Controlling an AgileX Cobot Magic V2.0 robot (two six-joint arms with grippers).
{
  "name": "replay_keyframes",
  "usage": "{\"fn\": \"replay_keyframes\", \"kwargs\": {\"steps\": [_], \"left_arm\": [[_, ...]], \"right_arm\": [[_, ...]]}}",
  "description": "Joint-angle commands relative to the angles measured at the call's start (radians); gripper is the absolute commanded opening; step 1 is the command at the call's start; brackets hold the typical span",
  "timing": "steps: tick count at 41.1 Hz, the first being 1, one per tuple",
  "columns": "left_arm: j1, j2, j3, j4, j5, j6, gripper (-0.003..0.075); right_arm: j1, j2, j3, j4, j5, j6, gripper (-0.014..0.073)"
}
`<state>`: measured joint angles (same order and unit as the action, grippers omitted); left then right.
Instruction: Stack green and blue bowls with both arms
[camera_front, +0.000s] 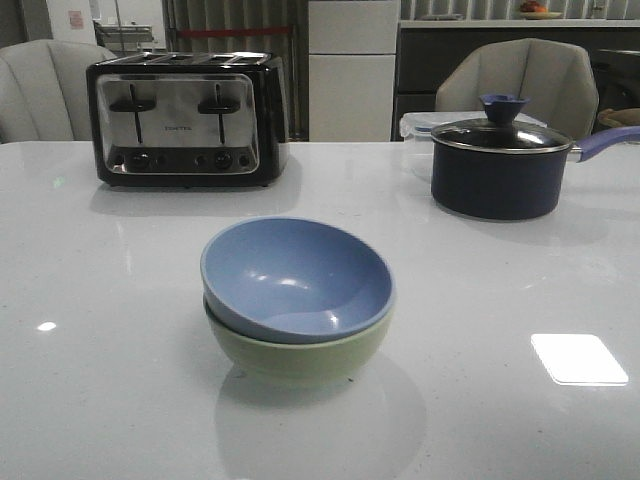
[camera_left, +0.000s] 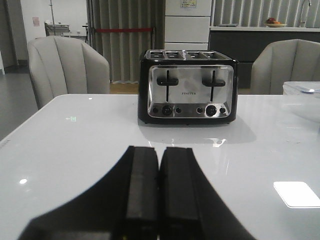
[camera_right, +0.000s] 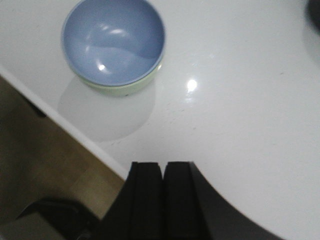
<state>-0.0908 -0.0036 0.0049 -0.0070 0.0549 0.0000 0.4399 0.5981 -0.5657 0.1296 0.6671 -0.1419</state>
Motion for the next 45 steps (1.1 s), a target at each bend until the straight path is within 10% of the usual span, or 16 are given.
{"fn": "replay_keyframes", "kwargs": {"steps": [1, 16, 45], "left_arm": [[0.004, -0.021, 0.003, -0.006, -0.089, 0.000, 0.0093], [0.004, -0.021, 0.003, -0.006, -0.089, 0.000, 0.0093], [0.004, -0.021, 0.003, -0.006, -0.089, 0.000, 0.0093]], "right_arm": [[-0.098, -0.104, 0.059, -0.019, -0.188, -0.010, 0.0029], [-0.411, -0.513, 0.425, -0.020, -0.511, -0.010, 0.0029], [-0.425, -0.627, 0.590, -0.024, -0.714, 0.007, 0.0029]]}}
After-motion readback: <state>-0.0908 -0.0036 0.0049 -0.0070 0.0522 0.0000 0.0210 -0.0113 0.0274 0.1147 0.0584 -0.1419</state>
